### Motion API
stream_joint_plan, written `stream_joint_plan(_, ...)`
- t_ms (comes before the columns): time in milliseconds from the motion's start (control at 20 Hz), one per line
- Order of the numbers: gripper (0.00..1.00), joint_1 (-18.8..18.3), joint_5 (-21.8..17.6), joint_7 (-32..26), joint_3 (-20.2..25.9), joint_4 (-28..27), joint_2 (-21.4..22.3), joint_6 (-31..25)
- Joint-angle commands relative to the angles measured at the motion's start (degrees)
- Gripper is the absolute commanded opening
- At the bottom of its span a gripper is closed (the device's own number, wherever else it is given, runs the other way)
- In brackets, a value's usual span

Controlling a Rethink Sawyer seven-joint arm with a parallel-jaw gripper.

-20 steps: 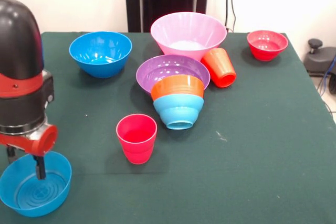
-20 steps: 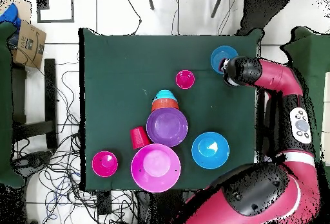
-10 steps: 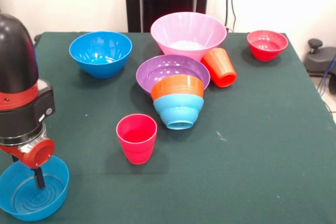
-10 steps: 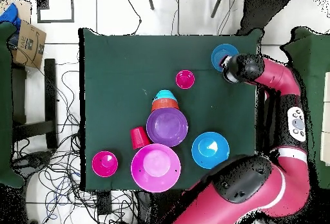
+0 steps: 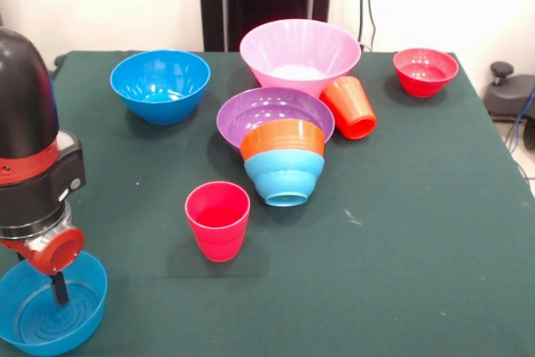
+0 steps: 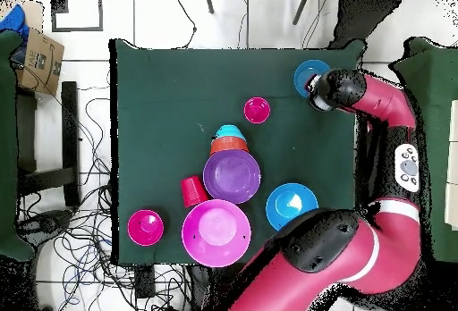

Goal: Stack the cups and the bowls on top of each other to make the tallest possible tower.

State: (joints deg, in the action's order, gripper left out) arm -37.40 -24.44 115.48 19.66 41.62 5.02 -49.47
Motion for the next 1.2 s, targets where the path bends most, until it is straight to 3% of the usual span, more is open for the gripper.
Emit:
stream_joint_plan(50,1.0,3.04,-1.22,5.91,-3.32,-0.1,-3.73,-1.34)
stream_joint_plan(650,1.0,3.06,5.03,5.52,-4.21,-0.19,-4.79,-4.95)
stream_joint_plan(1200,1.0,5.75,6.91,4.71,-8.79,0.53,-3.14,-6.16)
